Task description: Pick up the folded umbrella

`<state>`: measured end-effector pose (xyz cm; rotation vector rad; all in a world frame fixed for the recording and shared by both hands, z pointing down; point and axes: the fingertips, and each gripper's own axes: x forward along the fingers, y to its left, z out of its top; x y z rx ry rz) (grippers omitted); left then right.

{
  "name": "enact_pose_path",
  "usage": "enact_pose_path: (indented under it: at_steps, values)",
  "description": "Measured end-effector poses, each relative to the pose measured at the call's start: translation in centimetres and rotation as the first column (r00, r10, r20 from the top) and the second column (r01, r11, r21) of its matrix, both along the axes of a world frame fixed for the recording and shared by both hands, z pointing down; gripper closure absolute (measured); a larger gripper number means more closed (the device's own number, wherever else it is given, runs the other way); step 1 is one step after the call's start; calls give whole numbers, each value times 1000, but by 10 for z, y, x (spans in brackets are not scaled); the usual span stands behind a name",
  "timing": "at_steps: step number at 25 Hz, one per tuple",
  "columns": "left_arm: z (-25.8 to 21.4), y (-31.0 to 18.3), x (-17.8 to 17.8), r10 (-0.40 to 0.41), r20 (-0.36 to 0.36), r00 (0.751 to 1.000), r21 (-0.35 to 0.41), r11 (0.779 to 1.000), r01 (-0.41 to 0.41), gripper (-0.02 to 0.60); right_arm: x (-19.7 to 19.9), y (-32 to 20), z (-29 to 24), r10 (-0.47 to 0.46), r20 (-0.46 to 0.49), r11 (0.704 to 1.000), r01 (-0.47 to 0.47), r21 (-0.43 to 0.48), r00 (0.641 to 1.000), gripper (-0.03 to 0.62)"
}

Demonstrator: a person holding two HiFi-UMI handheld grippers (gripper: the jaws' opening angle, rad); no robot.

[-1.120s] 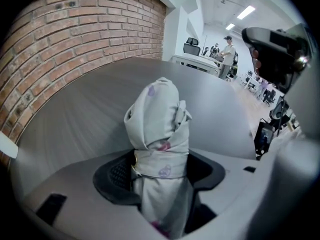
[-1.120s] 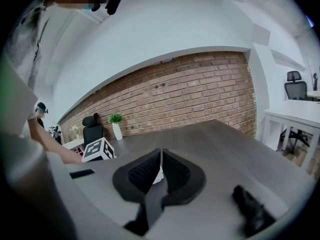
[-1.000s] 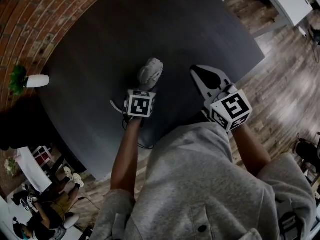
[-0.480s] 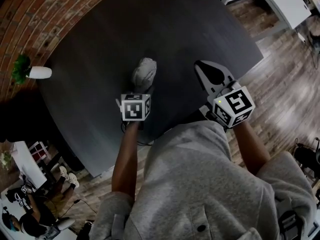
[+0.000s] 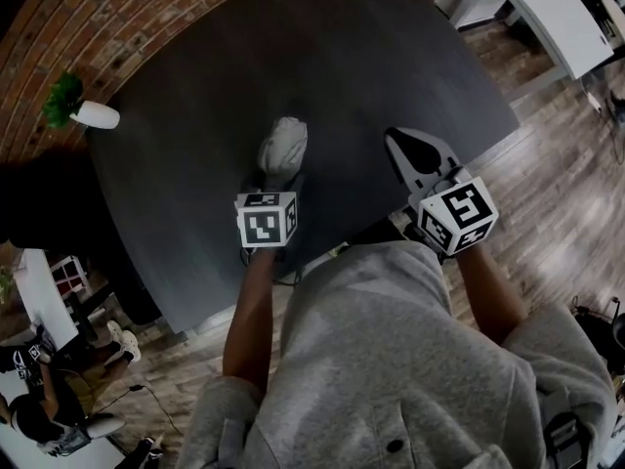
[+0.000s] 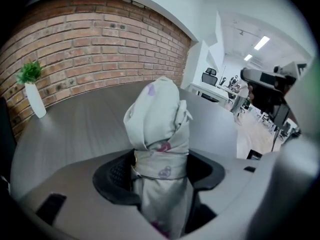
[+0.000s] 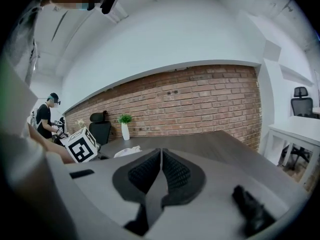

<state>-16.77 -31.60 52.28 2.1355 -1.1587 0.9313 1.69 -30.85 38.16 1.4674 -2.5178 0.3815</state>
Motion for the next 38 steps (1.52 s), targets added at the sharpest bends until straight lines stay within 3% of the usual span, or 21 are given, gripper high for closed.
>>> enact_pose_path:
  at_steps: [8,18,31,38]
  values:
    - [-39,23,-48,-110,-53,993,91,989,114,296,-35,21,-14,-60,-11,997,60,40,998,565]
    - [-74,65,-92,-192,-80,978,176,963,203,296,-63,40,-24,-105,-33,992,107,73,994,565]
    - [-119,90,-111,-248,-125,961,253,928,273,295,-74,47,-23,-149,-67,986,154,71,987,565]
    - [-143,97,-101,-274,-154,949,296,904,309,295,-62,46,-21,-153,-59,986,157,63,986,565]
